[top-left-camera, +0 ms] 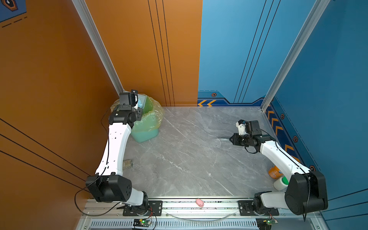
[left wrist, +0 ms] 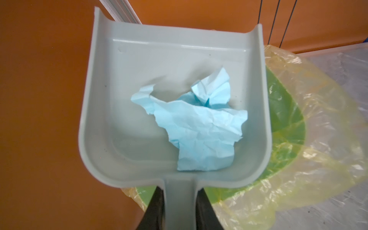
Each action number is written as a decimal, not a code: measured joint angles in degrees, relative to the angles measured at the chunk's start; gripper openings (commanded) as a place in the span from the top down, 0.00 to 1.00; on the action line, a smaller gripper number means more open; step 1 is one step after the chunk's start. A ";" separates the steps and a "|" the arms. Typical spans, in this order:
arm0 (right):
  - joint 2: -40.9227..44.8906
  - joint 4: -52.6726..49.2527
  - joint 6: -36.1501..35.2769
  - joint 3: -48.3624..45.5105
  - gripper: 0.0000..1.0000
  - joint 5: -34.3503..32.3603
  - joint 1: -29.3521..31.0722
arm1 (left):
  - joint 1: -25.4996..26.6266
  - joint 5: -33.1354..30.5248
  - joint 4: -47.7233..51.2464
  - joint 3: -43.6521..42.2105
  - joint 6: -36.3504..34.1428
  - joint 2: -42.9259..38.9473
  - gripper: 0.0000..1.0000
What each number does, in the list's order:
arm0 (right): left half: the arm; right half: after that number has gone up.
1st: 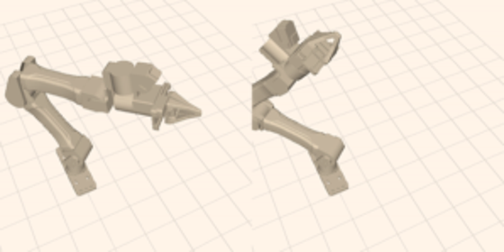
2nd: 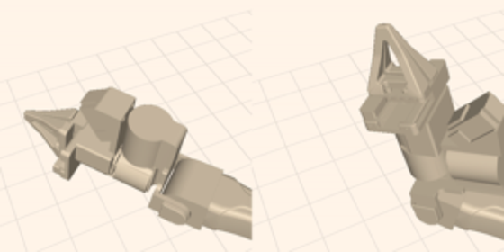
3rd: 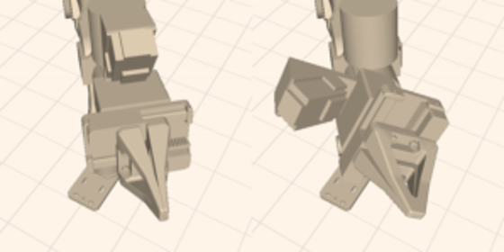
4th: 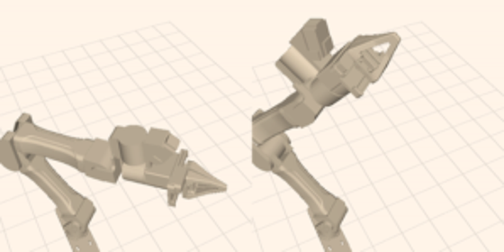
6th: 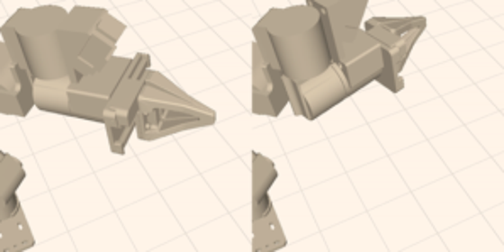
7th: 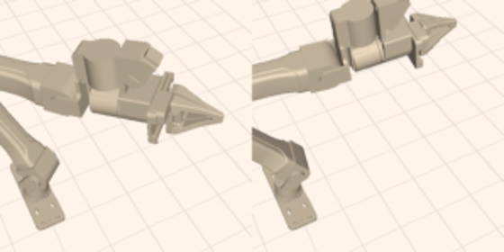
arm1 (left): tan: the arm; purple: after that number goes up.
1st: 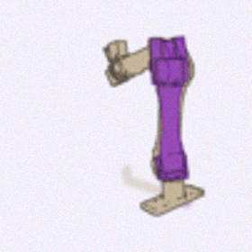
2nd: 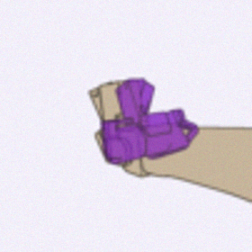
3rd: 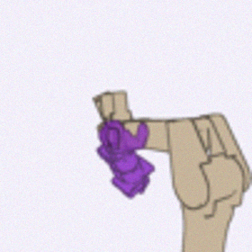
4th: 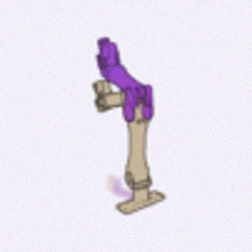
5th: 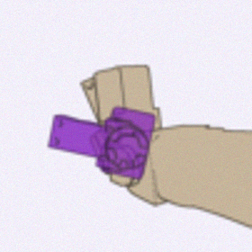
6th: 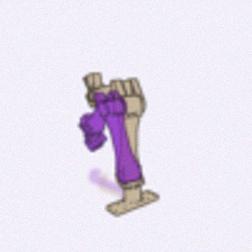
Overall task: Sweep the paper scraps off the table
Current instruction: 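Tip the dustpan over the green bin with the left gripper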
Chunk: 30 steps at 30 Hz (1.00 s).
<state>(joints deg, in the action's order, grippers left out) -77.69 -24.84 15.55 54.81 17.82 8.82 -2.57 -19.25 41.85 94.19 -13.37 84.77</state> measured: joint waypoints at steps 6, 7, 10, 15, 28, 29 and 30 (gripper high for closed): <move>0.00 0.00 0.44 0.00 1.00 0.00 0.31 | 0.00 -6.56 1.42 1.16 -3.89 1.27 1.00; 0.00 0.02 0.50 0.00 1.00 -0.02 0.31 | 0.00 -7.76 1.62 1.31 -4.57 1.42 1.00; 0.00 0.04 0.85 -0.02 1.00 0.00 0.44 | 0.57 -12.70 2.32 2.56 -7.58 2.16 1.00; 0.11 1.01 1.05 -0.20 1.00 -0.02 0.63 | 2.58 -21.70 2.60 4.96 -13.99 4.00 1.00; 0.22 2.86 1.03 -2.03 1.00 -0.02 0.61 | 4.70 -30.34 2.64 6.25 -29.73 5.90 1.00; 0.22 2.99 1.03 -2.16 1.00 -0.02 0.61 | 4.79 -30.67 2.67 6.25 -30.62 5.90 1.00; 0.22 3.02 1.03 -2.27 1.00 0.00 0.63 | 4.79 -30.88 2.67 6.25 -31.30 5.90 1.00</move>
<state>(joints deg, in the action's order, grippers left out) -77.47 -21.82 16.58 52.53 17.82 9.45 2.22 -50.13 44.51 100.44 -44.66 90.67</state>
